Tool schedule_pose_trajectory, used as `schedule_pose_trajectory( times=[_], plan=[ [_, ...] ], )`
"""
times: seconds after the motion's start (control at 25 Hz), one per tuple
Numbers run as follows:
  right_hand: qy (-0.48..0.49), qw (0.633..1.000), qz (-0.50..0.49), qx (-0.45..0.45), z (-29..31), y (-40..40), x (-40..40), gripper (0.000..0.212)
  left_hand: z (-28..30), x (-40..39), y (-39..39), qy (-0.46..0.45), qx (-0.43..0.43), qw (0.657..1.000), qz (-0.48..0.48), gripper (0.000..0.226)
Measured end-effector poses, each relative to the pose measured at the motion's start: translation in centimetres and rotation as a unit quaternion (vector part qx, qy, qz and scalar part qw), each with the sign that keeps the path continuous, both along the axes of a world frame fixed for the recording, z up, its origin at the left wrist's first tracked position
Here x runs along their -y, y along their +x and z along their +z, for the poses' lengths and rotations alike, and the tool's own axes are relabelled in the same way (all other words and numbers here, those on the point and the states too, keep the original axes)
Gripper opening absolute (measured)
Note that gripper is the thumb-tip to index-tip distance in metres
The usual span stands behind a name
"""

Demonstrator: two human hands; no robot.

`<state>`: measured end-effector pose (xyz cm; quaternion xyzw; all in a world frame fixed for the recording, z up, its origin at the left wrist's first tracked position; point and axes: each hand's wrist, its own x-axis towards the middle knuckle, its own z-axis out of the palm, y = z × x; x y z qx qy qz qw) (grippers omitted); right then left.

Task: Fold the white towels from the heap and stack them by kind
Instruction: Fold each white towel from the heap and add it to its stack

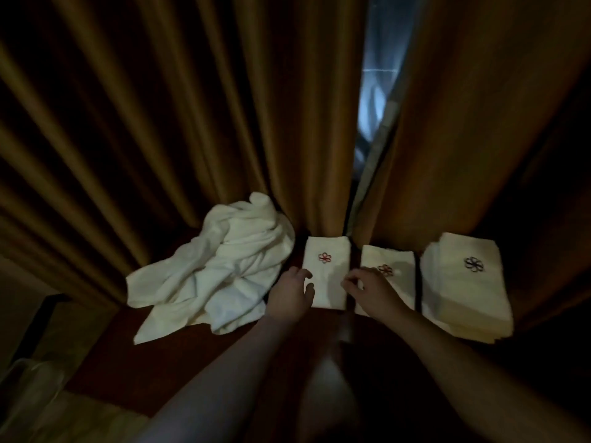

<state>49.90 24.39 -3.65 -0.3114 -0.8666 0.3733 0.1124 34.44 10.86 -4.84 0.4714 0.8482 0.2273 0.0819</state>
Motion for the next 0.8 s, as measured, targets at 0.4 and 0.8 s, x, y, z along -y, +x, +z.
schedule_pose_trajectory(
  times=[0.4,0.8],
  plan=[
    [-0.084,0.99,0.077,0.083,1.4,-16.4,14.4,0.011,2.2,20.2,-14.2,0.045,0.078,0.981,0.172,0.028],
    [-0.08,0.994,0.057,0.056,2.7,-30.3,10.1,0.017,1.7,15.8,-24.3,0.065,0.16,0.957,0.231,0.021]
  ],
)
